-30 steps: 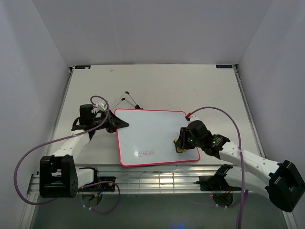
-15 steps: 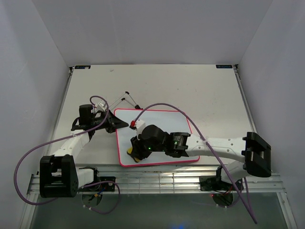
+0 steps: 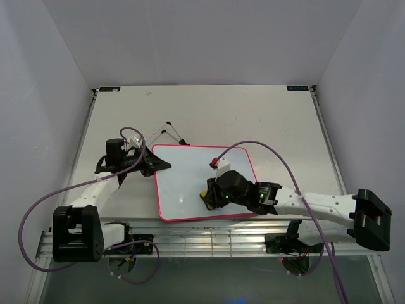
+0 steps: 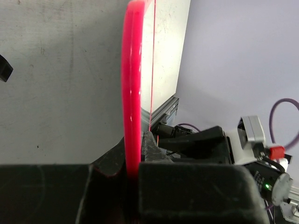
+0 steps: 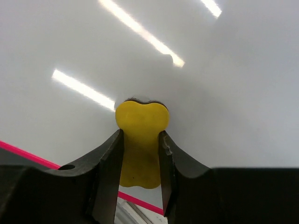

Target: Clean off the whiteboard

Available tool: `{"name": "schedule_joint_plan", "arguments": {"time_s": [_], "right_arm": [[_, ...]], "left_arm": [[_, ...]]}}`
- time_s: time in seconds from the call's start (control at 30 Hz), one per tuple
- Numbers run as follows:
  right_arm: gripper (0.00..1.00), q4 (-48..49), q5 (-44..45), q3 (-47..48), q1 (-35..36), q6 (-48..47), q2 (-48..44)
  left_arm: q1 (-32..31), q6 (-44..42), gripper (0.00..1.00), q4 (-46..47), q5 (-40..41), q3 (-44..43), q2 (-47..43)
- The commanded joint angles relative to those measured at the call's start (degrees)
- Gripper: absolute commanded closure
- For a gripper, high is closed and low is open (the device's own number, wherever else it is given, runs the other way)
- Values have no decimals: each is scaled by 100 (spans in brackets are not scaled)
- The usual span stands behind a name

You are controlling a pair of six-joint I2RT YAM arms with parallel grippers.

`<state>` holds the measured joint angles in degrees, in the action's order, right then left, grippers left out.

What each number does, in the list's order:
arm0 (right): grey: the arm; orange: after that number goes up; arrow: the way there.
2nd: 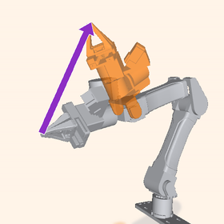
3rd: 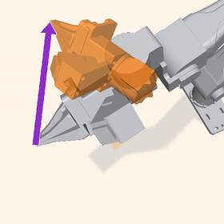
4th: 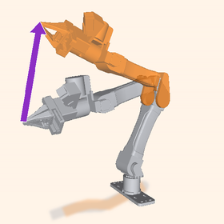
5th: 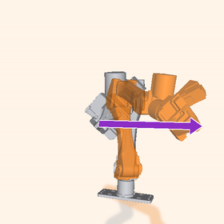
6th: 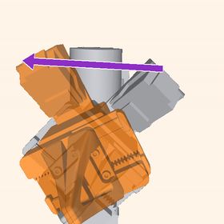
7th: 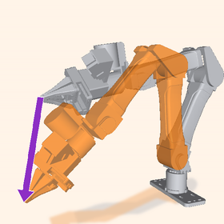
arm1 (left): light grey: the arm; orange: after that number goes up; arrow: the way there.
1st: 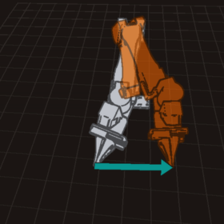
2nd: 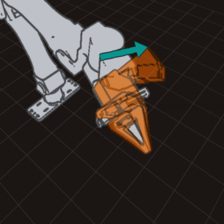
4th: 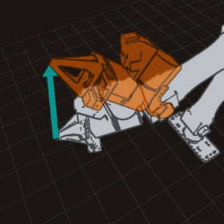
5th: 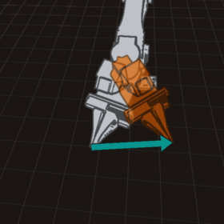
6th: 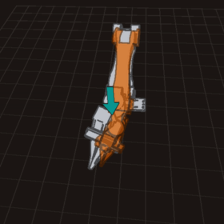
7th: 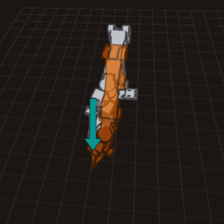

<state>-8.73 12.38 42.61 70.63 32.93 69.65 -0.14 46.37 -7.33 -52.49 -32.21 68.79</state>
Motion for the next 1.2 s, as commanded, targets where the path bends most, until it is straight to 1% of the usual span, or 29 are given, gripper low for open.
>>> {"name": "schedule_joint_plan", "arguments": {"time_s": [0.0,0.07,0.13,0.17,0.23,0.3,0.33,0.37,0.4,0.43,0.47,0.53,0.57,0.63,0.67,0.73,0.77,0.87,1.07,1.17], "right_arm": [[82,-1025,414,-840,-163,205,-91],[82,-990,397,-921,-172,214,-162],[82,-894,222,-764,-172,75,-110],[82,-667,99,-667,-155,21,13],[82,-350,-261,-246,-76,-110,189],[82,123,-734,140,90,-330,592],[82,257,-894,603,143,-400,750],[82,380,-1061,860,257,-558,1091],[82,494,-1489,1107,310,-646,1269],[82,608,-1624,1622,363,-726,1471],[82,601,-1729,1871,433,-805,1812],[82,505,-1950,2302,443,-1042,2130],[82,478,-1959,2609,443,-1112,2393],[82,268,-1819,2918,390,-1367,2649],[82,14,-1775,3172,268,-1429,2868],[82,-146,-1713,3288,101,-1508,3019],[82,-233,-1704,3315,-91,-1535,3098],[82,-470,-1423,3298,-408,-1614,3160],[83,-717,-457,2788,-585,-1842,2958],[83,-735,-447,2446,-751,-1886,2818]], "left_arm": [[-3,-374,100,100,1136,-66,-129],[-3,-374,100,118,1118,-67,-112],[-3,-365,100,136,1109,-66,-94],[-3,-357,100,153,1101,-58,-94],[-3,-348,100,162,1101,-58,-103],[-3,-365,100,171,1074,-49,-121],[5,-365,100,180,1065,-49,-103],[-3,-365,100,188,1048,-49,-94],[-3,-374,100,188,1013,-32,-86],[-3,-383,100,188,1004,-31,-68],[-3,-392,100,188,995,-31,-59],[-3,-401,100,188,986,-40,-68],[-3,-409,100,188,978,-31,-68],[-3,-418,100,180,969,-31,-85],[-3,-418,100,188,969,-40,-86],[-3,-427,100,188,969,-40,-86],[-3,-410,100,197,969,-40,-86],[-3,-436,100,206,951,-49,-86],[-3,-462,100,206,934,-66,-68],[-3,-462,100,206,925,-66,-59]]}}
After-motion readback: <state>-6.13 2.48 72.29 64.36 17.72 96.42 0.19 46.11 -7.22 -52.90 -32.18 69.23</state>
